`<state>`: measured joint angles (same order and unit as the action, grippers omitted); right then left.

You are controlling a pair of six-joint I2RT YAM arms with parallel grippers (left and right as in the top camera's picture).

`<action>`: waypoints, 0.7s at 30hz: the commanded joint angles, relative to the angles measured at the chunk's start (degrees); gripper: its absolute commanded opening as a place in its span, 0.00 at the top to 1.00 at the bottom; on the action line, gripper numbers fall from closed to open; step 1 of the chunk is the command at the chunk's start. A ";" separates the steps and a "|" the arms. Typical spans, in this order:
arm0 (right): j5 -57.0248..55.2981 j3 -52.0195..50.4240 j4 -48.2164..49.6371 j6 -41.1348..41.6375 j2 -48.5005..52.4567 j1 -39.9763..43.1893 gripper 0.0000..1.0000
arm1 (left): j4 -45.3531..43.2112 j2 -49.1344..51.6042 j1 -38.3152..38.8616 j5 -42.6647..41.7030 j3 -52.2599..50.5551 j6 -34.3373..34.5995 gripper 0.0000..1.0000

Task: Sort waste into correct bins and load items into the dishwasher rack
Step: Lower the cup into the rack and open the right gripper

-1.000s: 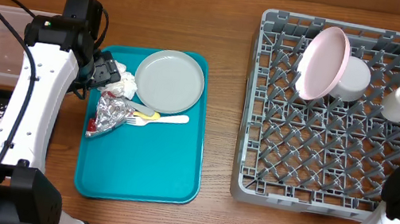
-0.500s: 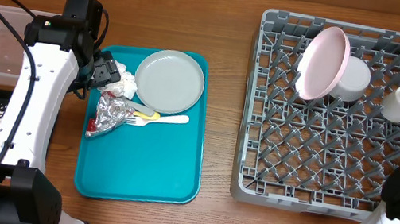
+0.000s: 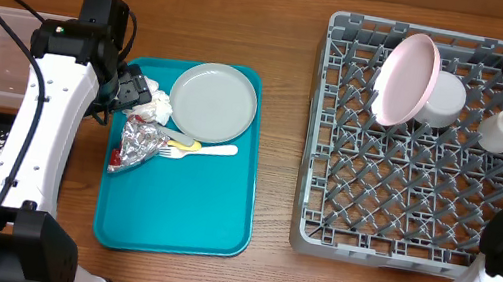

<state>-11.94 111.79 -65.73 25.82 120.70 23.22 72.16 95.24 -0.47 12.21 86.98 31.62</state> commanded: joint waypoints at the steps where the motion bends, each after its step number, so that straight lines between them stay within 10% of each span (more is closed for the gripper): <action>1: -0.26 -0.39 0.33 -0.76 0.39 0.28 0.90 | -0.07 -0.74 0.13 -0.02 1.27 1.18 0.00; 13: 5.53 12.68 -8.79 -0.74 0.15 0.26 0.92 | -0.07 -0.74 0.13 -0.02 1.27 1.18 0.00; 21: 40.59 32.87 -21.20 -14.49 0.02 -0.87 0.92 | -0.07 -0.74 0.13 -0.02 1.27 1.18 0.00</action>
<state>9.56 137.91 -84.79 19.11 120.84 23.14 72.14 95.24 -0.47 12.23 87.00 31.62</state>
